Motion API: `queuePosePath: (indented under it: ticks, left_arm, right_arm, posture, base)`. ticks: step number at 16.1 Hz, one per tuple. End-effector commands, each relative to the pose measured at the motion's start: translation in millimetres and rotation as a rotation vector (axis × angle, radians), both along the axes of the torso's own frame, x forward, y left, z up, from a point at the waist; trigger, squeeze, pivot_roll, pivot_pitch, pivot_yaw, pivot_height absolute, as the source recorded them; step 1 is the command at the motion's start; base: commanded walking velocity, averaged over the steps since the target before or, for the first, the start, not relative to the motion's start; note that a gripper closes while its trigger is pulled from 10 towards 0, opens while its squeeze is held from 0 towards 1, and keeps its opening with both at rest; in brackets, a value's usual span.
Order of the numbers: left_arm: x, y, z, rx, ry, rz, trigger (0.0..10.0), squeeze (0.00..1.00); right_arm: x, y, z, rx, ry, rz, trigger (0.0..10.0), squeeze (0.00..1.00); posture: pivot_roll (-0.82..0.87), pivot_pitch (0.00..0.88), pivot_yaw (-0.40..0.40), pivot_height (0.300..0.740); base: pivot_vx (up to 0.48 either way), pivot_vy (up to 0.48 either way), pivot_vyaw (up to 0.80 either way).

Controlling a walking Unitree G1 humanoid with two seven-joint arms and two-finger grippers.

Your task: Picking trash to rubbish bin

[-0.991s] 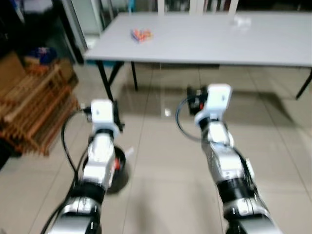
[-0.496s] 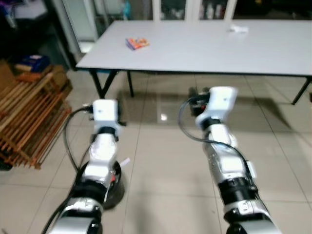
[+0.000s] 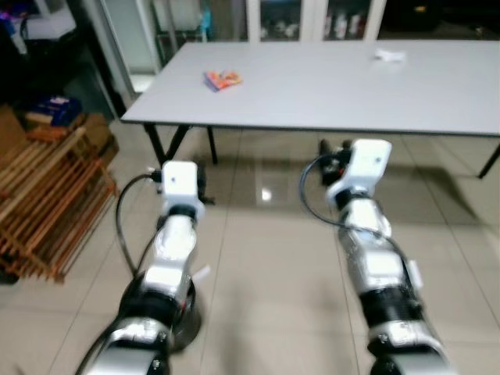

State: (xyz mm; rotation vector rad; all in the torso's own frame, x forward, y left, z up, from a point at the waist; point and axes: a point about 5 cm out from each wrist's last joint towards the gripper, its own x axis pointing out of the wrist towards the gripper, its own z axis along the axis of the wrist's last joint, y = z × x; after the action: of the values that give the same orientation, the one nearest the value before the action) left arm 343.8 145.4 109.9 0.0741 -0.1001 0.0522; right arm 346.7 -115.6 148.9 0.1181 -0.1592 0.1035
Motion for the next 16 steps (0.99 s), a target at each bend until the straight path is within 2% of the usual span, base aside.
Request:
queuePosePath:
  ticks: [1,8,16]
  left_arm:
    - [3.2,-4.3,7.4,0.000,-0.023,-0.016,10.0,0.00]
    - [3.7,-3.5,7.9,0.002,-0.020,-0.007,10.0,0.00]
    - [4.6,-2.5,7.0,0.006,-0.010,-0.002,10.0,0.00]
  right_arm:
    - [1.9,-3.4,5.4,-0.004,-0.016,-0.004,10.0,0.00]
    - [1.7,-1.9,7.2,-0.044,-0.026,0.005,10.0,0.00]
    - [3.5,-5.3,6.6,0.003,-0.009,-0.008,10.0,0.00]
  posture:
    - [-0.01,0.000,0.085,0.740]
    - [0.00,0.000,0.081,0.740]
    - [0.00,0.000,0.078,0.740]
  base:
    - [0.390,0.000,0.00]
    - [0.399,0.000,0.07]
    - [0.442,0.000,0.06]
